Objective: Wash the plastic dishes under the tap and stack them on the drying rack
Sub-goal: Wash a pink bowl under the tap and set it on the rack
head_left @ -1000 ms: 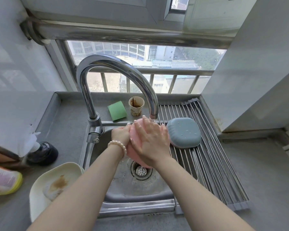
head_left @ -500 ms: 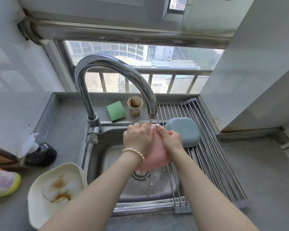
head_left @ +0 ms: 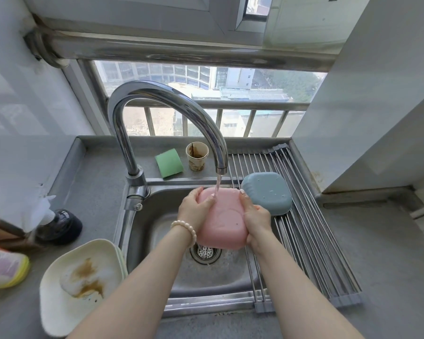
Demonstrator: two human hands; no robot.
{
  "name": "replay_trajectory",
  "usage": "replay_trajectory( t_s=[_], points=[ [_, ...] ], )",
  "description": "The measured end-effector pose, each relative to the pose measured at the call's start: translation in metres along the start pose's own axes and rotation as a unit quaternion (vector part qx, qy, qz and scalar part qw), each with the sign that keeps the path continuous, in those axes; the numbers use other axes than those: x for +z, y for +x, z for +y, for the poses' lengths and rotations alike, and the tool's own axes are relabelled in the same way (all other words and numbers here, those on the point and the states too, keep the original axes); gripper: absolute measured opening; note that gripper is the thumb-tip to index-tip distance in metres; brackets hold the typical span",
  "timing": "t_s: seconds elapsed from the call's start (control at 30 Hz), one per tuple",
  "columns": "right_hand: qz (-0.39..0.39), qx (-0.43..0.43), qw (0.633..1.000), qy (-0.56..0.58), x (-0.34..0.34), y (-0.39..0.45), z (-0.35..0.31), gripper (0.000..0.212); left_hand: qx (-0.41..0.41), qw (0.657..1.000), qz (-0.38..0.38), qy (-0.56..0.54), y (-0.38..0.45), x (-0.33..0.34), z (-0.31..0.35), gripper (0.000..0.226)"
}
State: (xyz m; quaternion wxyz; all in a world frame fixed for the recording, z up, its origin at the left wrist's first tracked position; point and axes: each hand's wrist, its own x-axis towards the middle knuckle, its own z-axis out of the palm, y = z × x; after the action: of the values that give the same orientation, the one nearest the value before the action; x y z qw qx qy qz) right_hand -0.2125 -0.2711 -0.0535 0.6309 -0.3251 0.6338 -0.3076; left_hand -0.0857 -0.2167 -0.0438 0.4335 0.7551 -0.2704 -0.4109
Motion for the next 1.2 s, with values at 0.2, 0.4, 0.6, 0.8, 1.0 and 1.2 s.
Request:
replay_trajectory(
  t_s=[0.2, 0.4, 0.6, 0.8, 1.0, 1.2],
  points=[
    [-0.022, -0.017, 0.998, -0.054, 0.003, -0.002, -0.015, 0.038, -0.103, 0.982, 0.019, -0.156, 0.008, 0.001, -0.022, 0.046],
    [0.076, -0.235, 0.831, -0.498, 0.033, -0.019, -0.032, 0.057, -0.143, 0.944, 0.180, -0.237, 0.006, 0.008, -0.025, 0.051],
    [0.081, -0.384, 0.662, -0.638, 0.064, -0.044, 0.009, 0.069, -0.185, 0.912, 0.248, -0.271, 0.008, -0.003, -0.017, 0.059],
    [0.026, -0.696, 0.572, -0.433, 0.034, -0.020, 0.029, 0.032, -0.227, 0.894, 0.208, -0.325, 0.004, -0.011, -0.012, 0.050],
    [-0.009, -0.355, 0.897, -0.264, 0.033, -0.019, 0.011, 0.058, -0.140, 0.926, 0.226, -0.267, 0.008, -0.017, -0.008, 0.047],
    [-0.132, 0.063, 0.985, 0.088, 0.017, -0.011, -0.003, 0.036, -0.122, 0.952, 0.220, -0.177, 0.015, -0.021, -0.005, 0.045]
  ],
)
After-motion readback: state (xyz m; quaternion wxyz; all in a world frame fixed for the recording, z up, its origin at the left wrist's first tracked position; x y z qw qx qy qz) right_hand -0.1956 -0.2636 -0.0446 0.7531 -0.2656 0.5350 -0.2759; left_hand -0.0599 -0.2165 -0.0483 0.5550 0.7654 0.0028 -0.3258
